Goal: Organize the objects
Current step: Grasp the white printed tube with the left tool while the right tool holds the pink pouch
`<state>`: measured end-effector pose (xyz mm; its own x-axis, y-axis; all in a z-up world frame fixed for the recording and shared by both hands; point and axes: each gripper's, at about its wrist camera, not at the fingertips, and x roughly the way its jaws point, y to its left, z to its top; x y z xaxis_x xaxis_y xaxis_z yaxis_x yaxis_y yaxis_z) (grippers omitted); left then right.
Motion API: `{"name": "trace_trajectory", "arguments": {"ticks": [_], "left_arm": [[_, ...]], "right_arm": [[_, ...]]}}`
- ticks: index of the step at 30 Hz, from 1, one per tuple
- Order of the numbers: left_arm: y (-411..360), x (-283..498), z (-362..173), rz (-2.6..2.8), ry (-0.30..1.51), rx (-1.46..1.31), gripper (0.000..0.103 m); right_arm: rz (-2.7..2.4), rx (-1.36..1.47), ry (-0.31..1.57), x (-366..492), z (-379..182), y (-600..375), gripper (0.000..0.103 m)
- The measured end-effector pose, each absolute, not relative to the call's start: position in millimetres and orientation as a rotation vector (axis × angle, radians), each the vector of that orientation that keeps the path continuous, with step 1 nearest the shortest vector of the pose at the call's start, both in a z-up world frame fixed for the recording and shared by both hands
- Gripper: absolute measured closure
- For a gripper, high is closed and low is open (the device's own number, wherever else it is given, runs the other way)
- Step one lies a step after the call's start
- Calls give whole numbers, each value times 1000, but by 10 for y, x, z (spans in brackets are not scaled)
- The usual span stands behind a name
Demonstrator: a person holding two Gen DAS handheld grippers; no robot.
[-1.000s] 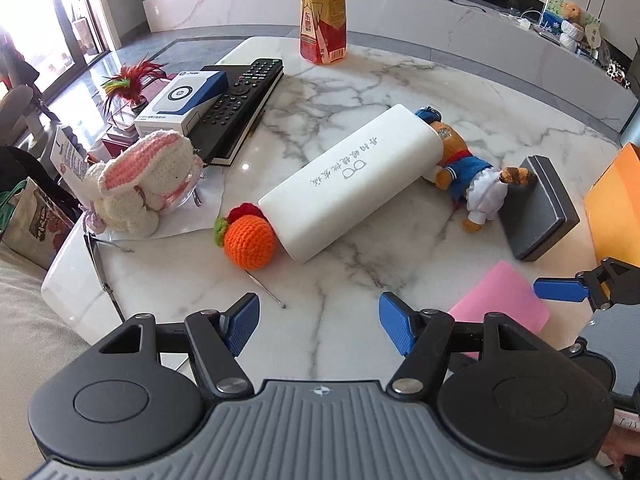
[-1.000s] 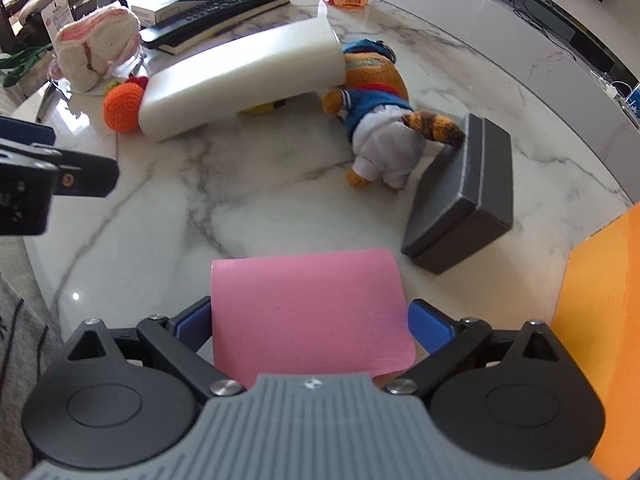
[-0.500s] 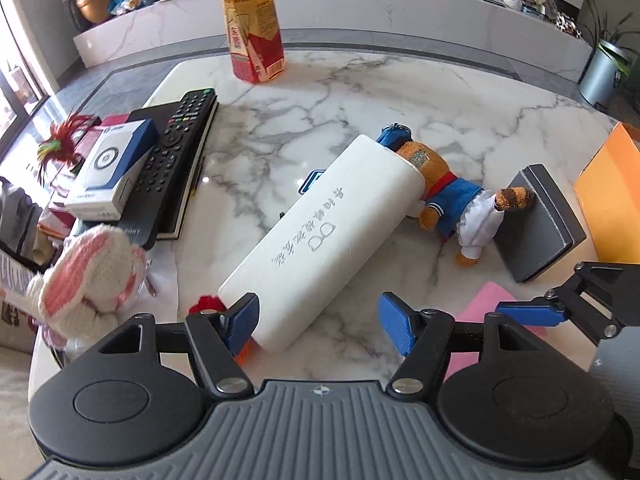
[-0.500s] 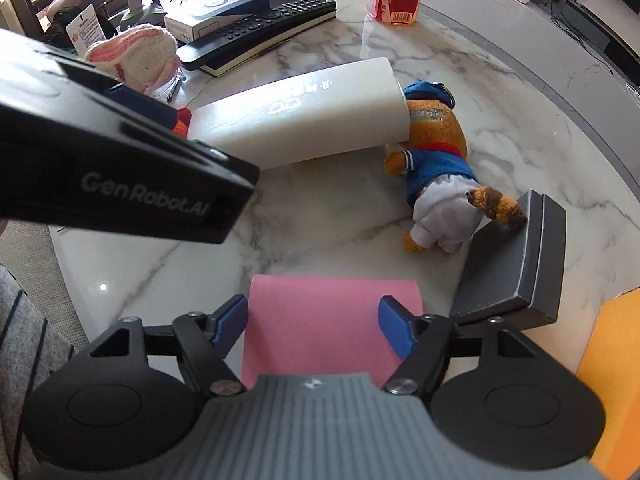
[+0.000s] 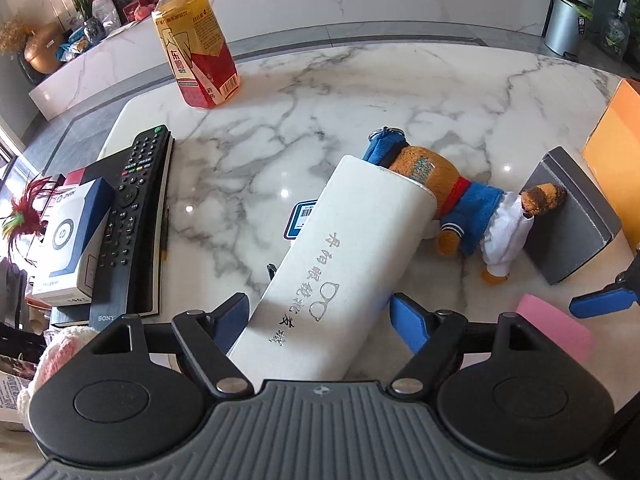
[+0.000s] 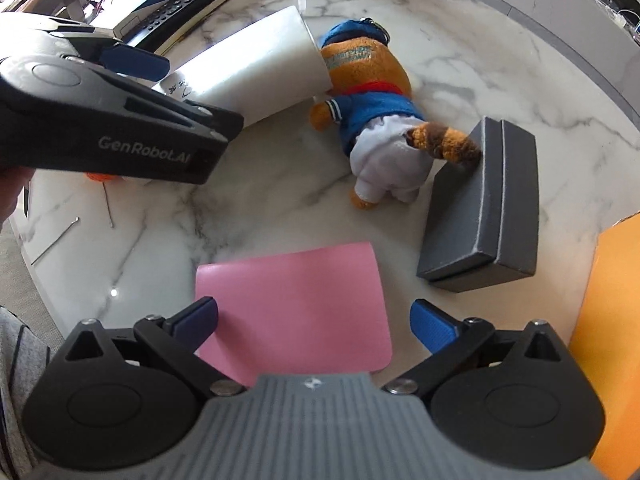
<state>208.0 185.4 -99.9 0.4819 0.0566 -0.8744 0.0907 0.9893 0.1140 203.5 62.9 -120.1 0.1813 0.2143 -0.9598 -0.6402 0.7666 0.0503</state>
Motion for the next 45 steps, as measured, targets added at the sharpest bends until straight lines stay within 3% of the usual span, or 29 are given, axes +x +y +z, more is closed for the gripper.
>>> {"name": "trace_trajectory", "arguments": {"ticks": [10,24,45], "left_arm": [[1779,2134,-1161,-18,1080,227,9],[1599,2008,-1153,13,1061,313,27],[1486,1264,-870,168,1061,-6,27]], "right_arm": [[635,-460,1245,1925,-1222,775,1],[634,-364,1120,1769,-1228,496,1],[488,-283,1117,1323,-1239,28,2]]}}
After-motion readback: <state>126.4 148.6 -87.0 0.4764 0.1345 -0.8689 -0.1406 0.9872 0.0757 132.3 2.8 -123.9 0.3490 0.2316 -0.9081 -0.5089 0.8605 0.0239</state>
